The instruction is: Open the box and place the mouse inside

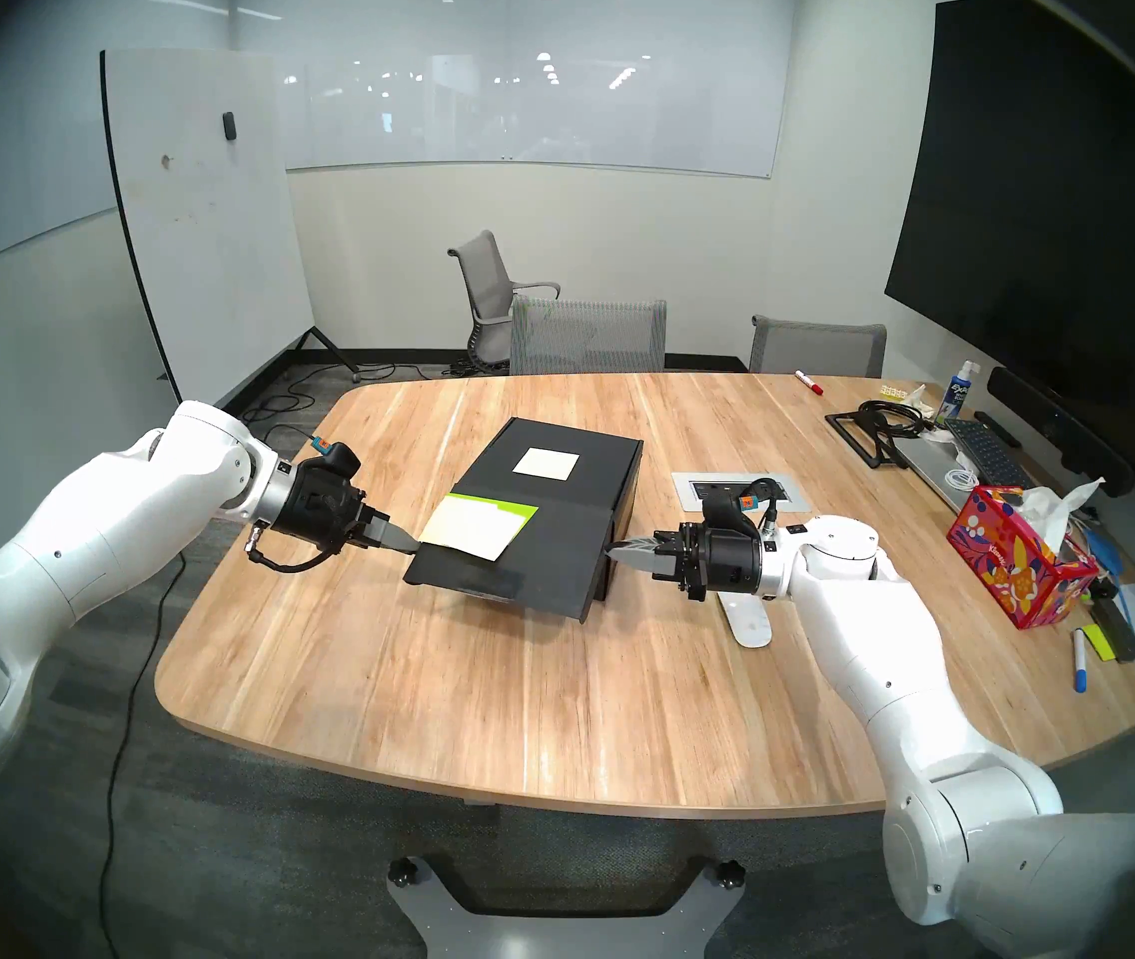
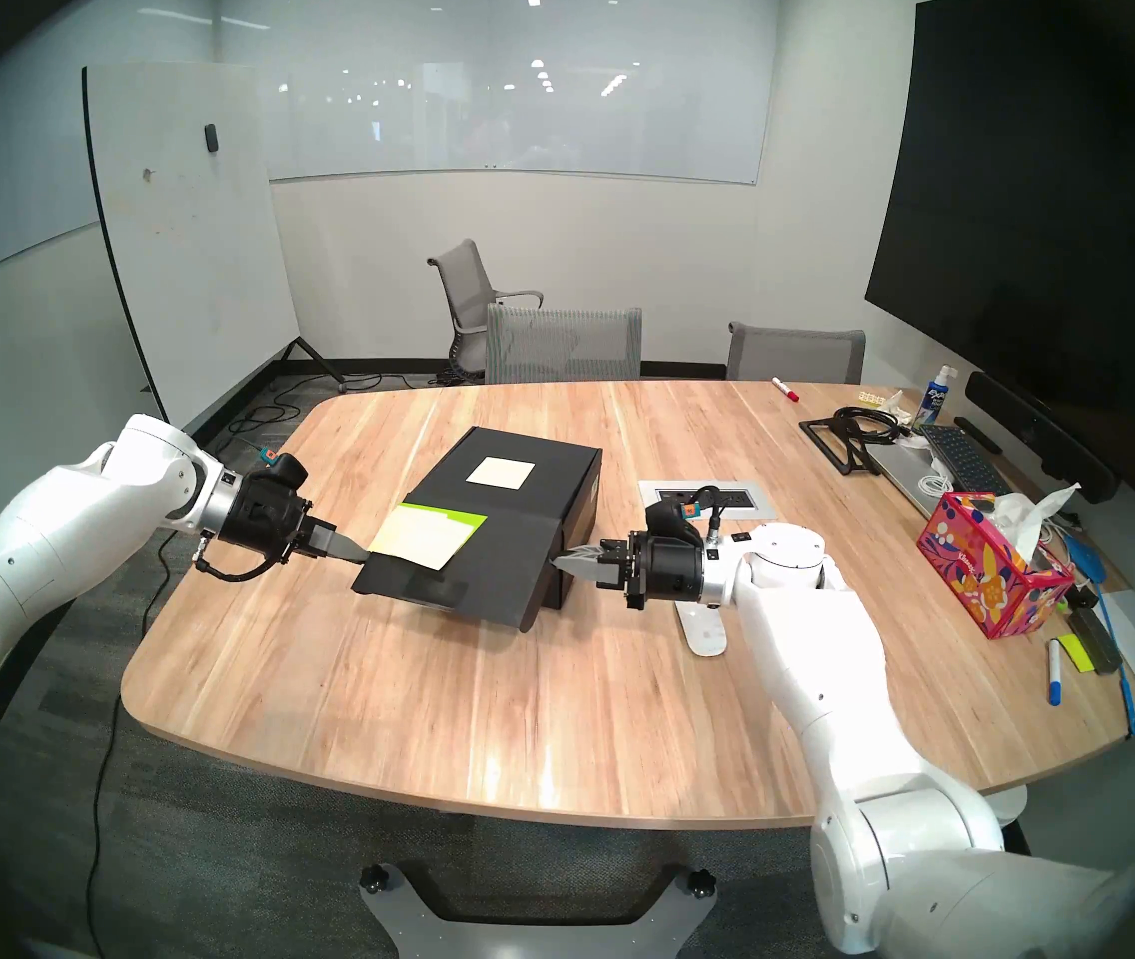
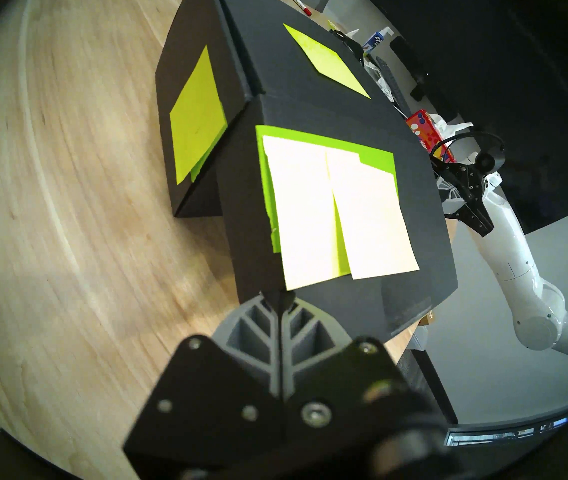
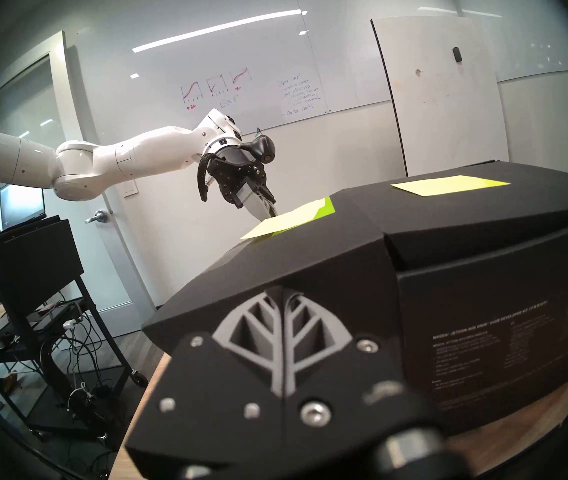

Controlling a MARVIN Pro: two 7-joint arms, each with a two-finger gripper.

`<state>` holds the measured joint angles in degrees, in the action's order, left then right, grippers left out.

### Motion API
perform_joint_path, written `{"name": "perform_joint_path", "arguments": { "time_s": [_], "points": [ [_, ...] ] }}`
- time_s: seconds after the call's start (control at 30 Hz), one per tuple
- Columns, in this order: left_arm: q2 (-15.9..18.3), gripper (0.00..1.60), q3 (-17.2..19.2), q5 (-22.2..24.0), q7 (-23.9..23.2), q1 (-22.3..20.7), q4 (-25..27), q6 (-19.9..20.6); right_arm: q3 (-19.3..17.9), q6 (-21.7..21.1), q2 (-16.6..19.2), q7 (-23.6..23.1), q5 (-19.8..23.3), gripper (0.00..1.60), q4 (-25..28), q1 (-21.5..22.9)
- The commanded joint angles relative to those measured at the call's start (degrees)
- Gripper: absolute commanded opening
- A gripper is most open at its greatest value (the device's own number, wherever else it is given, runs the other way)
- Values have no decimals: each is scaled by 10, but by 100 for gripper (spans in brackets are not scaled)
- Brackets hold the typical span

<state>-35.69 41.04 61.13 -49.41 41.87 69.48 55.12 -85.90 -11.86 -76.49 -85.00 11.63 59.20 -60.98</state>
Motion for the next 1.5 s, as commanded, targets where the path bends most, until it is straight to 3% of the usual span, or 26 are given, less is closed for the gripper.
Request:
{"name": "perform_joint_path", "arguments": {
  "time_s": [0.0, 0.9, 1.47],
  "points": [
    [-2, 0, -9, 37, -59, -31, 15, -1, 3, -1, -6, 0, 2, 0, 21, 12],
    [24, 0, -36, 114, -55, -73, 50, -1, 6, -16, 15, 0, -24, 0, 37, 58],
    [33, 0, -45, 163, -43, -91, 58, -1, 21, -53, 50, 0, -48, 0, 37, 135]
  ]
}}
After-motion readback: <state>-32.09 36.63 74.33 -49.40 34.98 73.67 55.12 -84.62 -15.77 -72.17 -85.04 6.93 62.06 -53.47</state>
